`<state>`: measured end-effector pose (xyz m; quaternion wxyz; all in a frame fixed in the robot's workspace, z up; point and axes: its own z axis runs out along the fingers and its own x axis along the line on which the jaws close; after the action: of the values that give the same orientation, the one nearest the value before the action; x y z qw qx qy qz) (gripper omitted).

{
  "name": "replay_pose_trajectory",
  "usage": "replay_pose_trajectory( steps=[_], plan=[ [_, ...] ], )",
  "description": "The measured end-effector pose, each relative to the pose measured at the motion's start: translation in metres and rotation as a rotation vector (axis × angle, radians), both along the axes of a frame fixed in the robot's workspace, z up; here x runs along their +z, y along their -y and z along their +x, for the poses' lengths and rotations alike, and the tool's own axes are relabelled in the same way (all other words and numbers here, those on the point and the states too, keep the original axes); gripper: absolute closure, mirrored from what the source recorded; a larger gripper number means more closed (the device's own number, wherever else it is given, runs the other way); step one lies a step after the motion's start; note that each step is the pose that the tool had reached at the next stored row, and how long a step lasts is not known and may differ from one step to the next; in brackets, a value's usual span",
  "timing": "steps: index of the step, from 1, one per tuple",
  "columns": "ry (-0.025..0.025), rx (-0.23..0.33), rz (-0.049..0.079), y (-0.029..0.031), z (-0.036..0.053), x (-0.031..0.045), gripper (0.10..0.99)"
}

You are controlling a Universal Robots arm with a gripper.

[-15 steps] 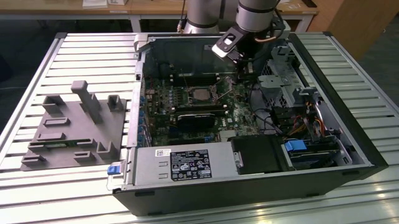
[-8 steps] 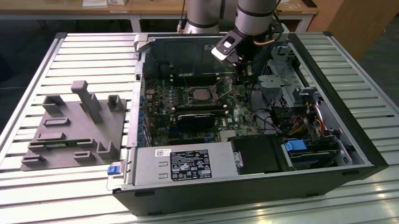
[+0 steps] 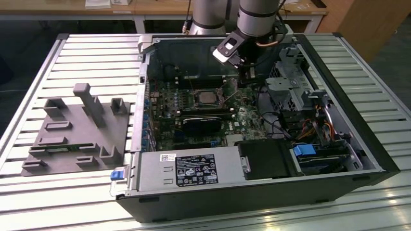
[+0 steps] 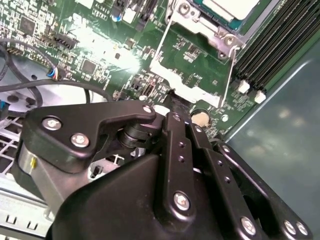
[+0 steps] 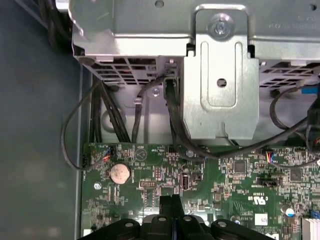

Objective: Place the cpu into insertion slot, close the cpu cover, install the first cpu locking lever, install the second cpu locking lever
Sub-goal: 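Close the cpu cover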

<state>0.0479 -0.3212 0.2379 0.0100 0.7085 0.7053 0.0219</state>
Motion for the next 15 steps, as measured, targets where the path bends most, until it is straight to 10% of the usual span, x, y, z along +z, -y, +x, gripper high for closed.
replay_pose_trajectory(
  steps=[5, 15],
  plan=[
    [0.0059, -0.001, 0.0, 0.0, -0.0067, 0.0008, 0.98],
    [0.0368, -0.004, 0.0, 0.0, -0.0243, 0.0037, 0.98]
  ],
)
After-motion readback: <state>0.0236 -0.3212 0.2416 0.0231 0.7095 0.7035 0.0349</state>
